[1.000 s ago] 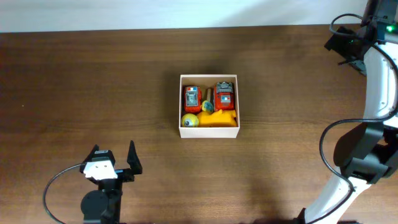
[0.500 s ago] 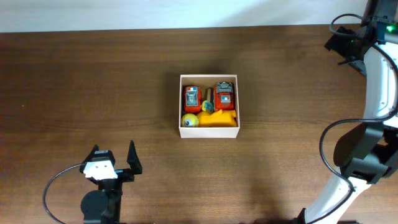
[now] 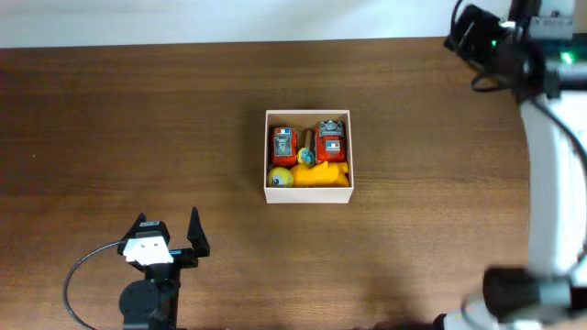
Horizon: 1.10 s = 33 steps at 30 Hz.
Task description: Pack container
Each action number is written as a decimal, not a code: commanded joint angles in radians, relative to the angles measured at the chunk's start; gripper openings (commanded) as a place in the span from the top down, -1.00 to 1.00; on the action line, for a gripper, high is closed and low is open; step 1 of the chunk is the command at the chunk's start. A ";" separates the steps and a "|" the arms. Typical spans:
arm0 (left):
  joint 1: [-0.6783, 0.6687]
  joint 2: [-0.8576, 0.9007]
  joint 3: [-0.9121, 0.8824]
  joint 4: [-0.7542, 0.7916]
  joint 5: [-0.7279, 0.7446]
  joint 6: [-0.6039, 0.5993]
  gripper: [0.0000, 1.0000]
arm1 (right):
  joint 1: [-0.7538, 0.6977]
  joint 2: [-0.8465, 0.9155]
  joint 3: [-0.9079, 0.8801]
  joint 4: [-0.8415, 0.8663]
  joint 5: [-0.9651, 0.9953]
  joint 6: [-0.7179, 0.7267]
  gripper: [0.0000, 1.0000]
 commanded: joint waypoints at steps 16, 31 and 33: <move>0.004 -0.005 -0.013 0.001 0.011 -0.002 -0.99 | 0.100 -0.891 -0.993 0.660 -0.028 -0.106 -0.98; 0.004 -0.005 -0.013 0.001 0.011 -0.002 -0.98 | 0.100 -1.518 -1.880 1.167 -0.082 -0.159 -0.98; 0.004 -0.005 -0.013 0.001 0.011 -0.002 -0.99 | 0.100 -1.568 -1.922 1.167 -0.083 -0.185 -0.98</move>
